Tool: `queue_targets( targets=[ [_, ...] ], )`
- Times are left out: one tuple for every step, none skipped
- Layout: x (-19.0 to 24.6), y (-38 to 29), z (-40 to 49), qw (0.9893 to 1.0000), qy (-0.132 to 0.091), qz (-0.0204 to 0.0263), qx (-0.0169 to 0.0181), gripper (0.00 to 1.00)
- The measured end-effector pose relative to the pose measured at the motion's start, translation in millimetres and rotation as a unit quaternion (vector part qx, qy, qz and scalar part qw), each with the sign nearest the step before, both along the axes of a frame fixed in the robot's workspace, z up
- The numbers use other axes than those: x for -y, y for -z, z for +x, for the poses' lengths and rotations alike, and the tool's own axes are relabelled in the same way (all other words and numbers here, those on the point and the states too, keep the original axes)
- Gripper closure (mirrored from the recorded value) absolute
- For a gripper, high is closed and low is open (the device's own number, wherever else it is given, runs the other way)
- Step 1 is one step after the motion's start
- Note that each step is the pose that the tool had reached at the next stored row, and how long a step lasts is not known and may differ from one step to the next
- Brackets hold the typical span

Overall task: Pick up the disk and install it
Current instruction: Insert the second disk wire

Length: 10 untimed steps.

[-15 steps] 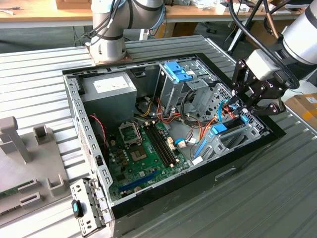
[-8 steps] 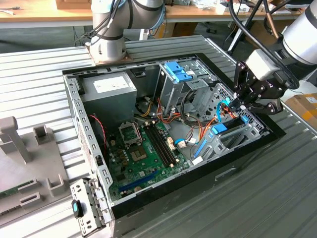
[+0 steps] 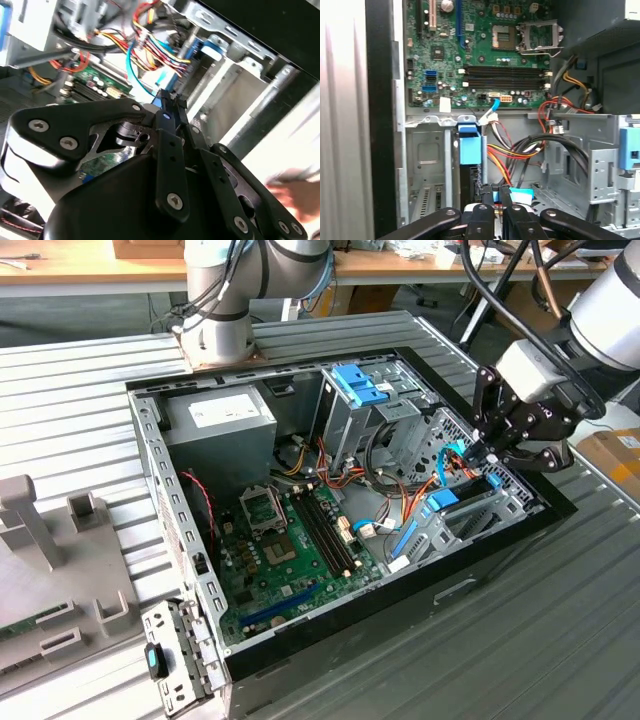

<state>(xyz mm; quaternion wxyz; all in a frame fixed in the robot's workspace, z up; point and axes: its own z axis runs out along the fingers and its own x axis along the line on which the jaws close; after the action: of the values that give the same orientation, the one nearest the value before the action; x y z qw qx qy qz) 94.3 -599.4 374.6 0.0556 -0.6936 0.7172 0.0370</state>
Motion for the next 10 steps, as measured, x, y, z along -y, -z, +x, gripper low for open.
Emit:
queue_targets(
  targets=[
    [-0.2, 0.3, 0.1, 0.9998, 0.000, -0.0186, 0.0000, 0.84],
    [-0.3, 0.6, 0.1, 0.9996, 0.000, -0.0282, 0.0000, 0.84],
    [-0.3, 1.0, 0.0, 0.9995, 0.000, -0.0318, 0.0000, 0.84],
    [-0.4, 2.1, 0.0, 0.9994, 0.000, -0.0333, 0.0000, 0.84],
    [-0.5, 4.6, 0.0, 0.9995, 0.000, -0.0330, 0.0000, 0.84],
    [-0.6, 5.9, 0.1, 0.9995, 0.000, -0.0331, 0.0000, 0.84],
    [-0.7, 7.1, 0.6, 0.9995, 0.000, -0.0331, -0.0002, 0.84],
    [-0.9, 7.9, 1.5, 0.9995, 0.000, -0.0331, -0.0004, 0.84],
    [-0.8, 7.9, 1.5, 0.9994, 0.000, -0.0333, -0.0004, 0.84],
    [-0.9, 8.0, 1.5, 0.9994, 0.000, -0.0334, -0.0004, 0.84]
  ],
)
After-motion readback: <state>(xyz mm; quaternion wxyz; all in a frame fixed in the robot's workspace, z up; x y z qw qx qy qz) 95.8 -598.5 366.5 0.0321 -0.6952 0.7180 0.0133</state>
